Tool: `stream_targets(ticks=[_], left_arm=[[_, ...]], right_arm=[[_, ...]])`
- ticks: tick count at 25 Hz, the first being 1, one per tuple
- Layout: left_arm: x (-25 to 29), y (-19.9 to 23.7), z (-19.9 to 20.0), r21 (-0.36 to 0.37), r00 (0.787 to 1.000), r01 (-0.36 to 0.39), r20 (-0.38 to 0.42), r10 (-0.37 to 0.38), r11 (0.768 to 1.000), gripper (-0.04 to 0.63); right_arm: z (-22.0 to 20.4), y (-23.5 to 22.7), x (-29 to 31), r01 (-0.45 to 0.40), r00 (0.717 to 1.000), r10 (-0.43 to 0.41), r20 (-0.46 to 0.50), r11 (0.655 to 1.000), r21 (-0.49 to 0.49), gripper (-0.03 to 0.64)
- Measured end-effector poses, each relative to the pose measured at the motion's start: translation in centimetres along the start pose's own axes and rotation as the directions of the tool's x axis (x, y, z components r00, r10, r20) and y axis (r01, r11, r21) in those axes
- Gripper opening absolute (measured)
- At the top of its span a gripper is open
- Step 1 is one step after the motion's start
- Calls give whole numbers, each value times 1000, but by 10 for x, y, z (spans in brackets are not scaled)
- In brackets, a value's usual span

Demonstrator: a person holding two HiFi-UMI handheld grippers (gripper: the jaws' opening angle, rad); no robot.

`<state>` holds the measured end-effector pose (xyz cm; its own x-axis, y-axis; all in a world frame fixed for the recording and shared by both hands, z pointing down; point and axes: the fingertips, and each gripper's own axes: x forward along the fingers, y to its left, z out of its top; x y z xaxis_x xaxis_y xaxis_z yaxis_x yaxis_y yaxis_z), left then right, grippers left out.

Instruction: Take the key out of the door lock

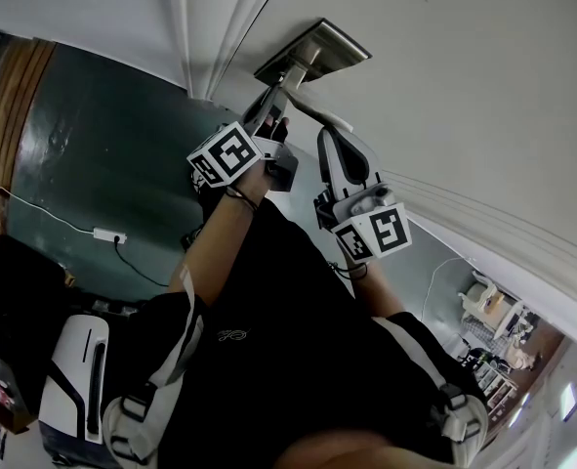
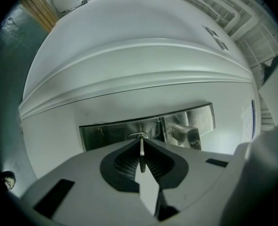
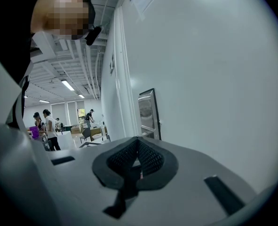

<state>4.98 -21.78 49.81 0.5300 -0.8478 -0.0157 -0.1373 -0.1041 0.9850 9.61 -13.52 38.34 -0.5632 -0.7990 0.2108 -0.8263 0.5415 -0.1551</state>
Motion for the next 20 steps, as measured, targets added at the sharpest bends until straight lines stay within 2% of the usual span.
stream_targets(ticks=[15,20], left_arm=[[-25,7,6,29,999,-37,-24,37,999,37],[-46,9,18,68,998,-57,-16,58,996,37]], right_arm=[[-9,11,7,2,1000,-2,-4,1000,13,8],[-16,27,12,-18,1000,19,-16,1000,19,8]])
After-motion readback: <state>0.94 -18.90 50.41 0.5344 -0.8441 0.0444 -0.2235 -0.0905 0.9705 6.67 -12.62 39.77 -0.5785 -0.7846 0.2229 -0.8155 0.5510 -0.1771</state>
